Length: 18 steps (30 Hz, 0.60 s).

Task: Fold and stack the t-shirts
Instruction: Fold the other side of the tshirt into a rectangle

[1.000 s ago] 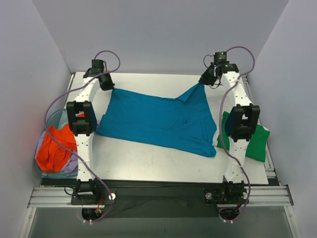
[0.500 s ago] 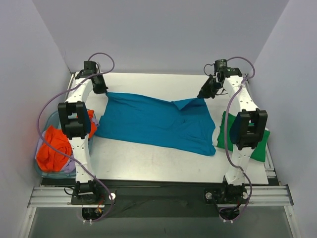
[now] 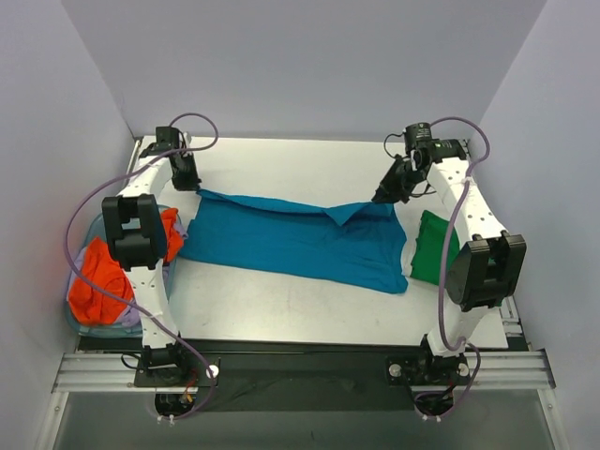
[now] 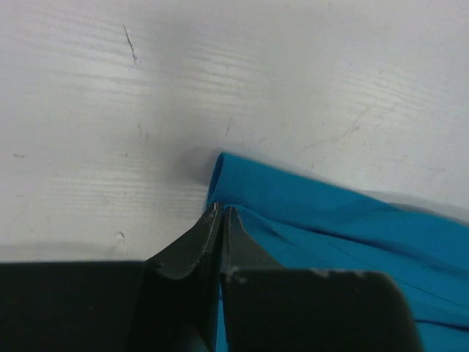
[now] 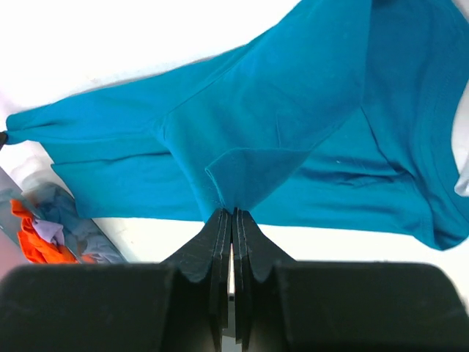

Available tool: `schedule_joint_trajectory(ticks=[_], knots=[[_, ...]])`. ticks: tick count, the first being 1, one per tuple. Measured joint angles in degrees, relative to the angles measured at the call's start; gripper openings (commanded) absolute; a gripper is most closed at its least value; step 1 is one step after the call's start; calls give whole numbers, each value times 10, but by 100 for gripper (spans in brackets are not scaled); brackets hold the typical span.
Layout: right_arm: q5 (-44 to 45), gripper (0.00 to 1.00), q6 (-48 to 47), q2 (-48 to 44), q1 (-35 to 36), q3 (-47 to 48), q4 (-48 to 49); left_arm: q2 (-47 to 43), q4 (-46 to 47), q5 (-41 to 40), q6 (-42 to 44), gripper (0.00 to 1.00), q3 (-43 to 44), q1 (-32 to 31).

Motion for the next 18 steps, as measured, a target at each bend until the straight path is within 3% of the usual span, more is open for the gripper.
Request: schedule_joint_trajectory(ticks=[15,16,18], knots=[[0,0,-2,-9,18,-45,-63,-97,12,2,35,0,-116,0],[1,0,-3,-9,18,-46,-66,-100,12,2,35,1,-122,0],[1,0,-4,-9,18,-48,-72,-104,12,2,35,16,-131,0]])
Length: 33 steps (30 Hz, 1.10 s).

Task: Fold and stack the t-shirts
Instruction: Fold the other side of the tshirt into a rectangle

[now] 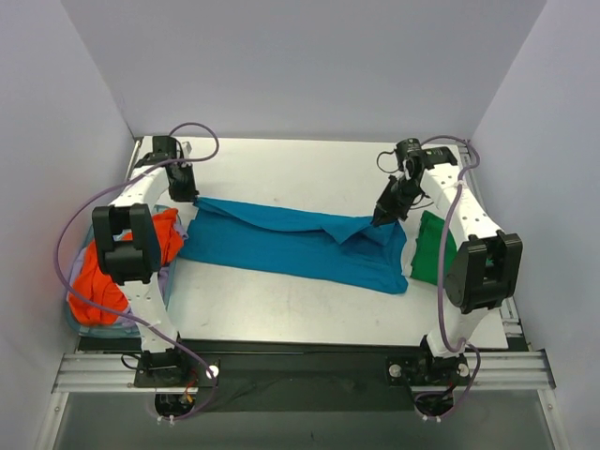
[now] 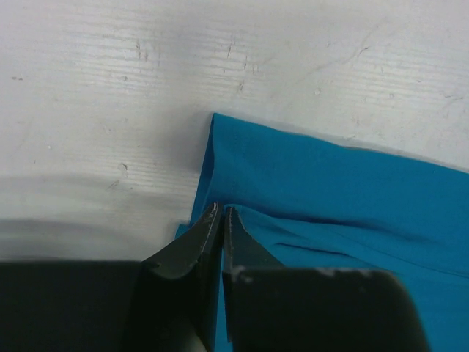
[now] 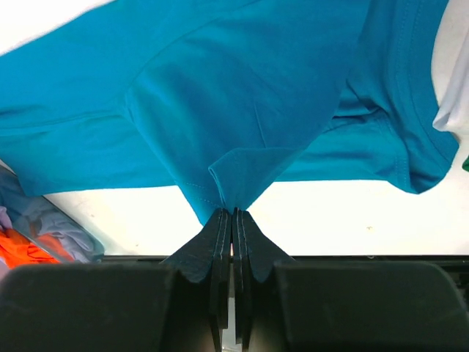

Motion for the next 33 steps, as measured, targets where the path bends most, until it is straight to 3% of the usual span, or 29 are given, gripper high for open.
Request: schedule_joint_trajectory(ticks=[3,4,5,6,15,23,25,26,29,33], knots=[[-1,0,-4,0,0,-14,-6,-3,0,0,-1,36,-10,0],[-1,0,-5,0,0,-16,-7,-5,0,0,-3,36,-14,0],[-2,0,-8,0,1,-20,-10,-9,2,0,-7,46,-21,0],[-4,0,-11,0,1,-24,-13,-15,2,1,-6,49,-28,0],[-6,0,-33,15,12,-37,-28,-47,30,35,-53,51,-33,-10],[-1,0,-49,48,19,-40,-29,3,40,96,-78,51,7,-75],[5,7,-53,53,21,-45,-31,20,40,110,-78,51,14,-89],[9,22,-54,54,22,-48,-31,27,40,116,-78,51,16,-94],[29,43,-63,59,31,-49,-36,43,41,132,-80,51,17,-102],[65,48,-95,66,70,-8,-52,59,40,142,-82,51,17,-96]])
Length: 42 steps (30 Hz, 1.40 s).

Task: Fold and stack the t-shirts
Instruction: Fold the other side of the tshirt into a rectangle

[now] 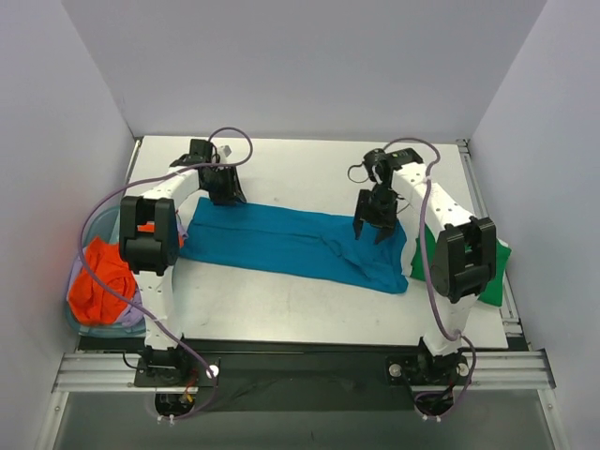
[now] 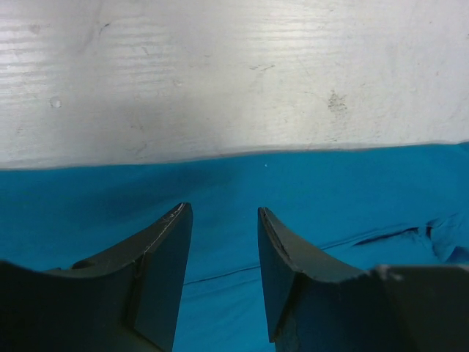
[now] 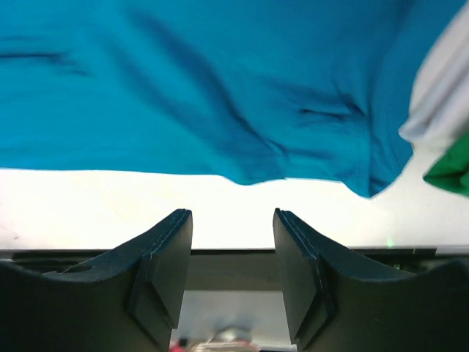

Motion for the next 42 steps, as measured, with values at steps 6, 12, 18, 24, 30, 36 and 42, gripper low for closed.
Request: schedule_joint_trajectory(ticks=[6,12,18,24,30,36,42], knots=[[-1,41,-71,24,81,123,11,9,0,5,-9,51,0,16],[-40,36,-130,94,135,159,31,9,2,8,-15,51,-2,20],[-45,35,-151,154,135,130,43,9,3,10,-17,51,-7,21],[-33,33,-154,162,129,119,53,10,3,11,-21,51,-9,24],[-14,34,-155,164,125,94,61,10,7,11,-24,51,-17,28],[-3,35,-155,170,125,89,71,10,7,11,-26,51,-23,30],[3,34,-157,189,125,85,82,10,7,11,-26,51,-23,31]])
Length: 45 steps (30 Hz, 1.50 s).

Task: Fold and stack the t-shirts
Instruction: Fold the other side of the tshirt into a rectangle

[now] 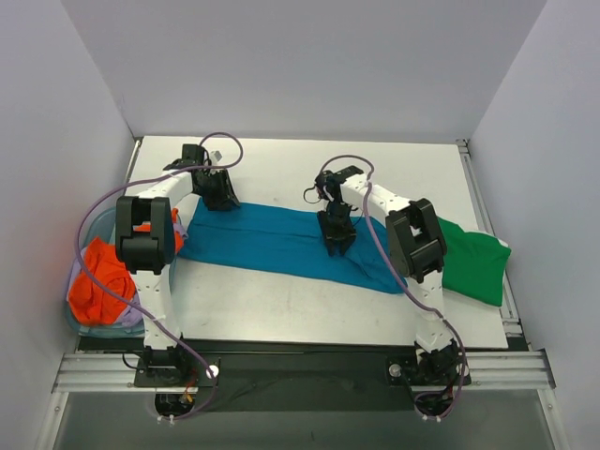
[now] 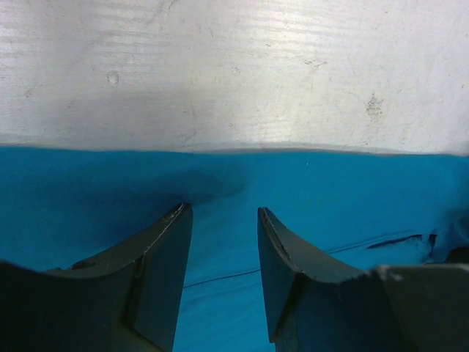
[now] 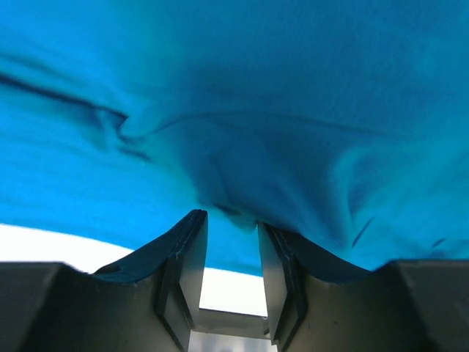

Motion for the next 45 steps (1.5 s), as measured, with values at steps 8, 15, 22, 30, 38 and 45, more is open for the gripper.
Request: schedule_joint_trajectory(ticks=[8,15,22,30,38,45], knots=[[10,13,0,10,-5,-10,3,0,0,0,0,51,-3,0],[-19,2,11,8,-23,-13,4,0,3,0,0,51,-11,3],[-97,3,14,-3,-50,-13,-5,0,5,4,0,51,-14,5],[-150,6,10,-4,-56,-6,-37,0,5,6,-1,51,-14,6],[-151,15,4,-4,-56,-6,-45,0,5,6,-2,51,-14,7],[-150,19,1,-4,-56,-6,-50,0,5,7,-2,51,-14,7]])
